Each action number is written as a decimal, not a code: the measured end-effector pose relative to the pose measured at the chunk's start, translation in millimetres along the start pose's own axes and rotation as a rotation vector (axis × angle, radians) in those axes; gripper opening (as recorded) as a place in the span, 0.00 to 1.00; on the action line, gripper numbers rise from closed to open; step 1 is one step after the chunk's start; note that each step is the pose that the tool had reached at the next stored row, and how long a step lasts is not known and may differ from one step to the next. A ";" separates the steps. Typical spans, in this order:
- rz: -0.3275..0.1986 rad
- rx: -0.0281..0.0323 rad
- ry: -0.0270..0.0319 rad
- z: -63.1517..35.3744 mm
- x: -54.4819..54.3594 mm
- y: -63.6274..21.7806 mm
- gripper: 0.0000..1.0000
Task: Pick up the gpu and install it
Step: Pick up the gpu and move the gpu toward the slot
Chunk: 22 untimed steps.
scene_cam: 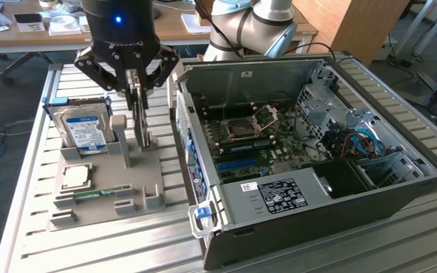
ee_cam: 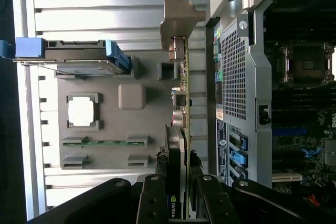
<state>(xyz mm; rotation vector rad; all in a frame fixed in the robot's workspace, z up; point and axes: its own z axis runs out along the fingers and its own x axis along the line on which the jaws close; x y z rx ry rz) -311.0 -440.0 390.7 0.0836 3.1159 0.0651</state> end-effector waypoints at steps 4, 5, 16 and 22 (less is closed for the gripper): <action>0.000 0.0000 0.0000 -7.5 -0.2 0.4 0.27; 0.000 0.0000 0.0000 -8.4 -0.2 0.4 0.27; 0.000 0.0001 0.0001 -8.7 -0.2 0.4 0.27; 0.000 0.0001 0.0001 -18.0 -0.4 0.9 0.27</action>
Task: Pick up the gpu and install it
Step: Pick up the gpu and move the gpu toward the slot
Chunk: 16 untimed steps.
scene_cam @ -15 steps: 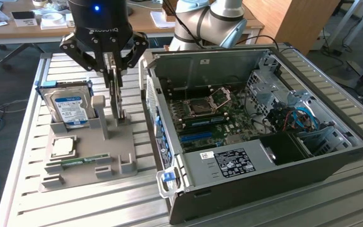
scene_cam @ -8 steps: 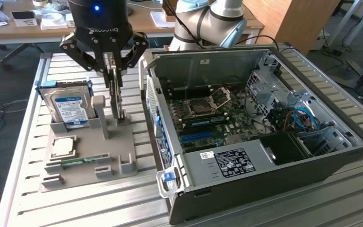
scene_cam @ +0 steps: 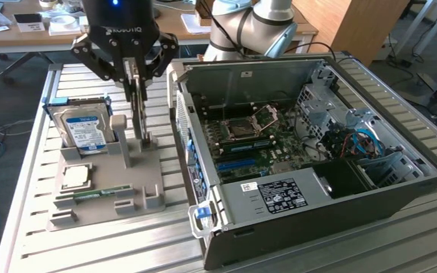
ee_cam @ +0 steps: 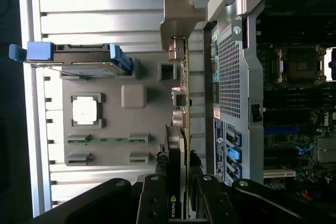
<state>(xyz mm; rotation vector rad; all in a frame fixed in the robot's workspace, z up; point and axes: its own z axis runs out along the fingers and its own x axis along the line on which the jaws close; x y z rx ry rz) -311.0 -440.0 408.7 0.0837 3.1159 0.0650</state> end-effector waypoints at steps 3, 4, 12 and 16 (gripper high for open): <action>0.000 0.0000 0.0000 -7.1 -0.2 0.3 0.27; 0.000 0.0000 0.0000 -8.8 -0.2 0.4 0.27; 0.000 0.0000 0.0000 -9.9 -0.2 0.4 0.27; 0.000 -0.0001 -0.0001 -9.9 -0.2 0.4 0.27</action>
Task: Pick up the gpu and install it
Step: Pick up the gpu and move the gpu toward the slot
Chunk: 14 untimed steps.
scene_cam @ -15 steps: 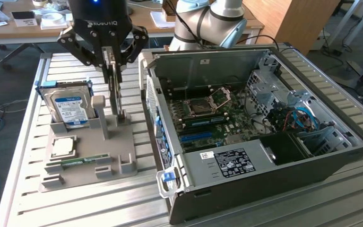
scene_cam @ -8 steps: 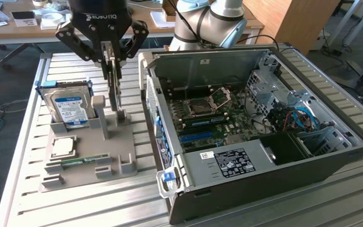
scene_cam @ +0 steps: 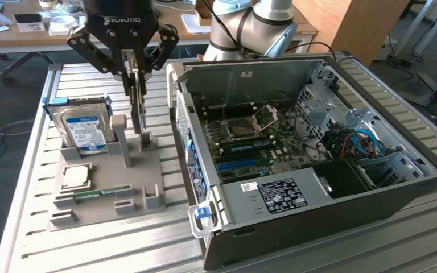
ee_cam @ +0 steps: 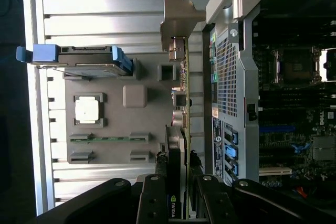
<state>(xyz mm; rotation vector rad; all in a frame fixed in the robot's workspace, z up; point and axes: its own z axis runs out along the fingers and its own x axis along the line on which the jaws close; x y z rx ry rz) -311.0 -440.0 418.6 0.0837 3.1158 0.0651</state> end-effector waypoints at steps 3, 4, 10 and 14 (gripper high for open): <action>0.000 0.0001 0.0001 -0.4 0.0 0.0 0.27; 0.000 0.0002 0.0002 -1.0 0.0 0.0 0.27; 0.000 0.0001 0.0001 -9.6 -0.3 0.4 0.27; 0.000 -0.0001 -0.0001 -13.3 -0.3 0.6 0.27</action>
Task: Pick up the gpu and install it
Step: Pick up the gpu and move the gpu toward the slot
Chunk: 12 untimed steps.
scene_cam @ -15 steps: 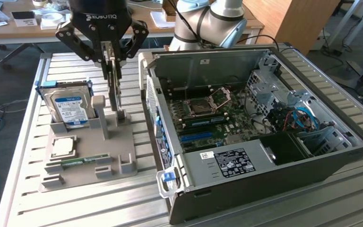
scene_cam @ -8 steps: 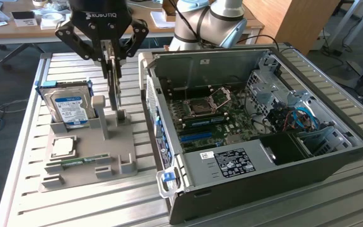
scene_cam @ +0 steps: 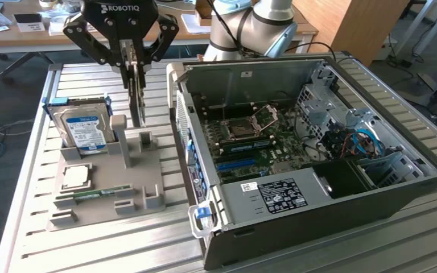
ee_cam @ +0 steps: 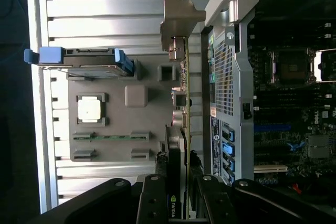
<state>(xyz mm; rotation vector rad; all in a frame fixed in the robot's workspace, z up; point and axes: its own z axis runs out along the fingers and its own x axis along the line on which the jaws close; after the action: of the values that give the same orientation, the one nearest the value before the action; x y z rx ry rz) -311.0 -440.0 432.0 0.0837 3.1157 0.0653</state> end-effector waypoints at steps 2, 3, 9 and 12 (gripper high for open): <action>0.000 0.0001 0.0001 -0.1 0.0 0.0 0.27; 0.000 0.0000 0.0001 -0.1 0.0 0.0 0.27; 0.000 0.0002 0.0003 -0.2 -0.3 0.1 0.27; 0.000 0.0001 0.0002 -0.1 -1.9 0.1 0.27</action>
<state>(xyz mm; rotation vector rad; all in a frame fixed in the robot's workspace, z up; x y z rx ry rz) -309.1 -440.0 432.1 0.0834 3.1159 0.0651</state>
